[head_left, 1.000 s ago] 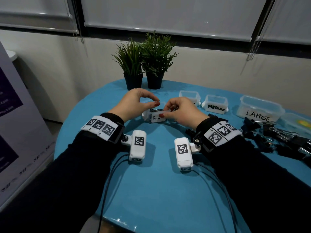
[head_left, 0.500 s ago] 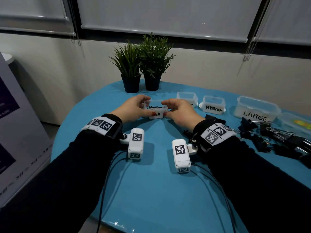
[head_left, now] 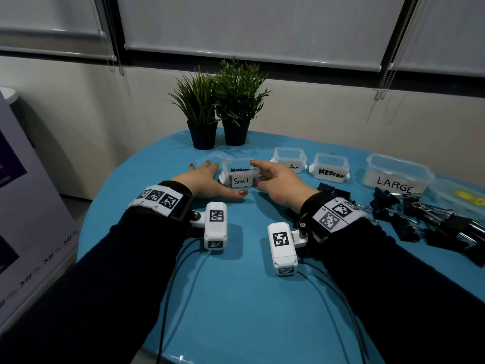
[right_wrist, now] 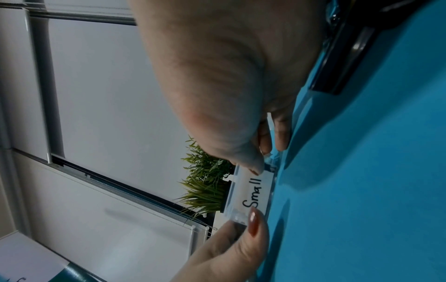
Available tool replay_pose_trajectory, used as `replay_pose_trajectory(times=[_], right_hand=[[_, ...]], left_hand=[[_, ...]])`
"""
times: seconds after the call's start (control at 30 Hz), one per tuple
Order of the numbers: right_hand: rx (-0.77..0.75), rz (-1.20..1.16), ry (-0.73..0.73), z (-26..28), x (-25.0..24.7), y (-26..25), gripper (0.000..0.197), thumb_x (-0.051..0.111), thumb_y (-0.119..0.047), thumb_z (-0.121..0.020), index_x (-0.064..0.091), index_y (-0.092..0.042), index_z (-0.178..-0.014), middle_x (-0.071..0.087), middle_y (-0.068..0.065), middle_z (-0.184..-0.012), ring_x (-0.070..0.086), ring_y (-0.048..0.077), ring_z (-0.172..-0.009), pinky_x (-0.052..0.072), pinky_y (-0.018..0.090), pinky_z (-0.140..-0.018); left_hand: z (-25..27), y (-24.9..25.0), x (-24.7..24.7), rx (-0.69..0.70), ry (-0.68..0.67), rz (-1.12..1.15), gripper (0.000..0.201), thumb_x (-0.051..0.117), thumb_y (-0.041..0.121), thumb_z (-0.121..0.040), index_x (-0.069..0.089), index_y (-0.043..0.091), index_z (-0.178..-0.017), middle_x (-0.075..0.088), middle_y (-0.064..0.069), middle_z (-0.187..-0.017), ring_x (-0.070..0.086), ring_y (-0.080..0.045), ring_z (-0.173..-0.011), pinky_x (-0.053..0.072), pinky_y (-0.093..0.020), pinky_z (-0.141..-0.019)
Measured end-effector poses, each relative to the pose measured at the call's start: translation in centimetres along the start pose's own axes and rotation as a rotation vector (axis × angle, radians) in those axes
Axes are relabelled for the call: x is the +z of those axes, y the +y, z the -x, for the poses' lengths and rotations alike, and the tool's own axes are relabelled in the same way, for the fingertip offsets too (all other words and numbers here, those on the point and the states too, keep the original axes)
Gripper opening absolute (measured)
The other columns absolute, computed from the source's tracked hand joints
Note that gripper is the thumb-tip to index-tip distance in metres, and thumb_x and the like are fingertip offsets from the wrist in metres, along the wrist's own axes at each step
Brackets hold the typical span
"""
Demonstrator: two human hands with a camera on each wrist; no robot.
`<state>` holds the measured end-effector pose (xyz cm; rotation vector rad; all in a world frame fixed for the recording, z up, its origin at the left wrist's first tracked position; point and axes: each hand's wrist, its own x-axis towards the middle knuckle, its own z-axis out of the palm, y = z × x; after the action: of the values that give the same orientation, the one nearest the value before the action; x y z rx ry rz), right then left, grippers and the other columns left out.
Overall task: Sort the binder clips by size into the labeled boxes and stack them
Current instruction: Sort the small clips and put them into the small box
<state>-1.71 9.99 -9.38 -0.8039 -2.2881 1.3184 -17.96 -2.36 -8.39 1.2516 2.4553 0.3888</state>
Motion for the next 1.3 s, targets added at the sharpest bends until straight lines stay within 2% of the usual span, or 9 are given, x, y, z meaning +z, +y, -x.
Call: replay_pose_trajectory(times=[0.2,0.3,0.37,0.57,0.73,0.9,1.03,1.2,1.3], right_hand=[[0.0,0.004,-0.008,0.1,0.0,0.2,0.069,0.067,0.003,-0.09,0.047,-0.028,-0.148,0.053,0.004,-0.148,0.052,0.018,-0.135,0.042,0.039,-0.115],[-0.008,0.012,-0.002,-0.1,0.0,0.3,0.068,0.067,0.002,-0.089,0.048,-0.027,-0.148,0.057,0.005,-0.144,0.055,0.019,-0.13,0.044,0.039,-0.113],[-0.01,0.014,0.01,0.0,0.0,0.2,0.067,0.067,0.002,-0.089,0.049,-0.026,-0.147,0.059,0.005,-0.14,0.057,0.019,-0.127,0.045,0.038,-0.112],[-0.018,0.008,0.017,0.4,-0.2,0.1,0.064,0.069,0.002,-0.089,0.052,-0.025,-0.144,0.059,0.002,-0.136,0.055,0.013,-0.125,0.043,0.028,-0.11],[-0.017,-0.012,0.02,0.3,0.0,0.1,0.064,0.068,0.002,-0.089,0.053,-0.027,-0.144,0.058,0.005,-0.142,0.058,0.016,-0.126,0.047,0.035,-0.109],[-0.022,-0.017,0.048,0.3,0.4,-0.3,0.059,0.067,0.0,-0.091,0.053,-0.021,-0.144,0.06,0.006,-0.14,0.057,0.016,-0.128,0.044,0.035,-0.112],[-0.036,-0.027,0.094,0.4,0.5,-0.5,0.057,0.07,-0.005,-0.088,0.057,-0.023,-0.14,0.066,0.009,-0.13,0.063,0.018,-0.118,0.053,0.037,-0.102],[-0.066,-0.054,0.159,0.5,0.3,-1.0,0.062,0.076,-0.009,-0.084,0.053,-0.024,-0.14,0.071,0.004,-0.106,0.071,0.02,-0.094,0.062,0.038,-0.079],[-0.078,-0.08,0.176,0.6,0.4,-0.9,0.06,0.076,-0.016,-0.087,0.052,-0.022,-0.142,0.072,0.006,-0.104,0.072,0.021,-0.089,0.061,0.033,-0.071]], left_hand=[[0.4,-0.7,-0.6,-0.09,0.095,-0.063,0.135,0.073,0.091,-0.023,0.045,0.033,-0.141,0.043,-0.009,-0.145,0.013,-0.033,-0.149,0.029,-0.059,-0.116],[1.2,-1.2,-1.5,-0.107,0.115,0.048,0.086,0.084,0.072,-0.053,0.06,0.03,-0.124,0.05,-0.008,-0.134,0.035,-0.029,-0.136,0.035,-0.045,-0.112],[1.2,-2.0,-2.1,-0.071,0.131,0.136,0.058,0.087,0.055,-0.066,0.068,0.026,-0.112,0.057,-0.003,-0.124,0.048,-0.022,-0.115,0.04,-0.034,-0.095],[0.8,-2.5,-2.4,-0.001,0.205,0.129,0.023,0.083,0.035,-0.081,0.071,0.016,-0.089,0.065,0.0,-0.095,0.055,-0.018,-0.092,0.039,-0.028,-0.077],[0.0,-2.7,-2.5,-0.032,0.471,0.236,0.026,0.055,0.04,-0.101,0.054,0.014,-0.102,0.062,-0.007,-0.102,0.057,-0.027,-0.092,0.042,-0.035,-0.078],[0.3,-0.7,-2.4,0.134,0.585,0.799,0.024,0.035,0.037,-0.108,0.041,0.014,-0.109,0.072,-0.012,-0.093,0.074,-0.026,-0.07,0.056,-0.037,-0.058],[0.5,0.9,-1.5,0.182,0.459,0.756,0.021,0.041,0.021,-0.108,0.053,0.007,-0.116,0.065,-0.008,-0.088,0.069,-0.014,-0.067,0.056,-0.025,-0.048],[-0.7,1.1,-0.7,0.173,0.426,0.791,0.025,0.055,0.015,-0.103,0.06,-0.001,-0.122,0.068,-0.011,-0.1,0.067,-0.01,-0.078,0.059,-0.022,-0.053],[-1.0,0.8,-0.6,0.175,0.465,0.719,0.025,0.068,0.023,-0.096,0.069,0.008,-0.117,0.072,-0.008,-0.103,0.068,-0.015,-0.084,0.059,-0.022,-0.059]])
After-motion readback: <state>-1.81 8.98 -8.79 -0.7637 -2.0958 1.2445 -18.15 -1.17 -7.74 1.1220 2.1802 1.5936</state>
